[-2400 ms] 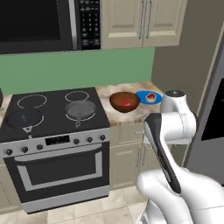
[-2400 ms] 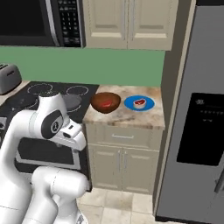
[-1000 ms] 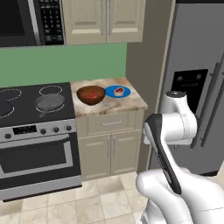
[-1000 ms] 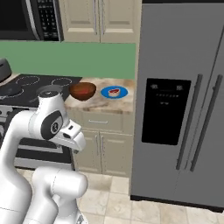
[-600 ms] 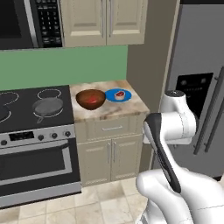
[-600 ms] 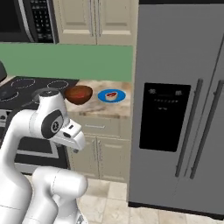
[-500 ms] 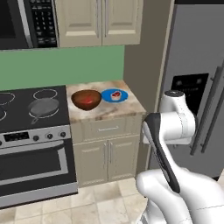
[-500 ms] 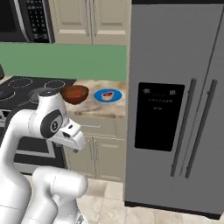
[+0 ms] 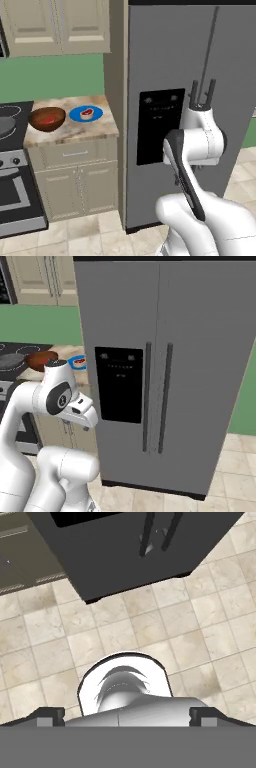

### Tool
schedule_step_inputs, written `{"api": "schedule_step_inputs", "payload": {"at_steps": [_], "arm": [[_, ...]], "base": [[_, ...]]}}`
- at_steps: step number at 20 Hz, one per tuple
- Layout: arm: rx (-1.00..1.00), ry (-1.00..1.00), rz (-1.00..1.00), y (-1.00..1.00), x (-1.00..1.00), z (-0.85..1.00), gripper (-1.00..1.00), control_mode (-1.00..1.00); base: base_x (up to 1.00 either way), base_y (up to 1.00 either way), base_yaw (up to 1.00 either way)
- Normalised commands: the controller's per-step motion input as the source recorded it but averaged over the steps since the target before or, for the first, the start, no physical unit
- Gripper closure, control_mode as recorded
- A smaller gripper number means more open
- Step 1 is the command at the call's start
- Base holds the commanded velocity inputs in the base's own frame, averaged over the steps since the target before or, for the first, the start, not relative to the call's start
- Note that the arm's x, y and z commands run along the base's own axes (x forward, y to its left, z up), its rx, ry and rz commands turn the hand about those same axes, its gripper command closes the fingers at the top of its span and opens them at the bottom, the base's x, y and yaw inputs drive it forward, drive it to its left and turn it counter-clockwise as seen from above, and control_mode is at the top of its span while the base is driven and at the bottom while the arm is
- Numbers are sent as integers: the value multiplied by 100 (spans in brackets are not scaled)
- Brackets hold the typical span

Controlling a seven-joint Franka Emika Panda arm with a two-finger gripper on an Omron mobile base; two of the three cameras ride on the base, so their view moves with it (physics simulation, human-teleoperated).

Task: Place one of the steaks on the plate and the other in the bowl. Then place the bowl in the fridge.

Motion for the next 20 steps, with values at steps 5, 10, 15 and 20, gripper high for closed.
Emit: {"api": "schedule_step_inputs", "payload": {"at_steps": [5, 10, 15, 20], "arm": [[0, 0, 0, 0, 0, 0, -100, 100], [0, 0, 0, 0, 0, 0, -100, 100], [0, 0, 0, 0, 0, 0, -100, 100], [0, 0, 0, 0, 0, 0, -100, 100]], "base": [[0, -63, 0], [0, -50, 0], [0, -67, 0], [0, -24, 0]]}}
